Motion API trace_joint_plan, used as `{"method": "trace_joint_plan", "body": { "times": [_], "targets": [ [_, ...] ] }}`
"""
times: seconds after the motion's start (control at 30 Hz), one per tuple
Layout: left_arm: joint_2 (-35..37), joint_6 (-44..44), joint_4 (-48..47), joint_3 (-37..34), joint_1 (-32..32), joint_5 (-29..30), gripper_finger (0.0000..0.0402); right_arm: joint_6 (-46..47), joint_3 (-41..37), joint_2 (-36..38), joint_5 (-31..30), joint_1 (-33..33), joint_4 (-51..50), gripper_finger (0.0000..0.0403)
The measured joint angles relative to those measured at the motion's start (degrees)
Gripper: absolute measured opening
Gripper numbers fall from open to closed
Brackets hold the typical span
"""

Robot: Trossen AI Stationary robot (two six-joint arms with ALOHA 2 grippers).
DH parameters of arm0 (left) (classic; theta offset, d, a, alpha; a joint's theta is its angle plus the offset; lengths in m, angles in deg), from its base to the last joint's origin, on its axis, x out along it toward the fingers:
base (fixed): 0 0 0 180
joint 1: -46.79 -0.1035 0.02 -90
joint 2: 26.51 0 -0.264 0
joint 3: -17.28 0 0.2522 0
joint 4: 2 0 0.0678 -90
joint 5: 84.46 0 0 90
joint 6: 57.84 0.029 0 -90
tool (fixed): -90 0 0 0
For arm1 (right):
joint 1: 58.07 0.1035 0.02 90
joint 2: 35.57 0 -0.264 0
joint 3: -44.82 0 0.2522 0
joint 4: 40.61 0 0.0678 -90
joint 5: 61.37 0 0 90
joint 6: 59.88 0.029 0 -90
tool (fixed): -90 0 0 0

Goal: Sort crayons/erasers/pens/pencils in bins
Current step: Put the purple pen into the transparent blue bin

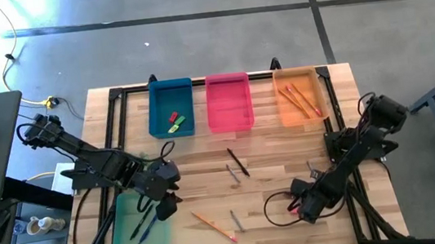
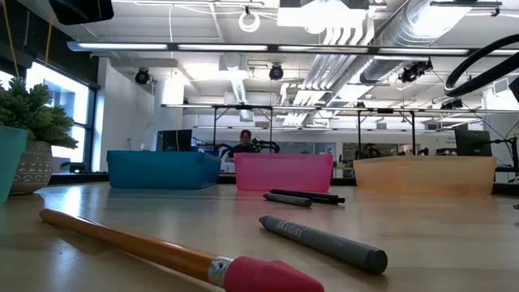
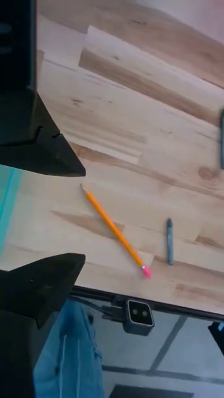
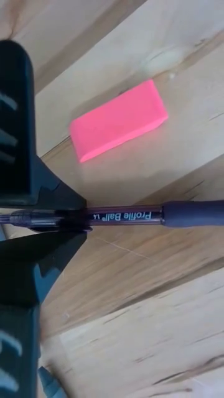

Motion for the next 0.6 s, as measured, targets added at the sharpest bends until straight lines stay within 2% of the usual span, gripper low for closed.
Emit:
{"method": "trace_joint_plan", "body": {
  "times": [0.33, 0.6],
  "targets": [
    [0.0, 7.99, -0.03, 0.0, -0.61, 0.36, 0.02, 0.44, 4.8, -0.36, -3.87, -0.09, -2.62, 0.0021],
    [0.0, 12.38, -2.77, -0.65, -0.11, -0.08, 0.02, 5.38, 8.43, -0.24, -6.39, -0.07, -2.89, 0.002]
  ]
}}
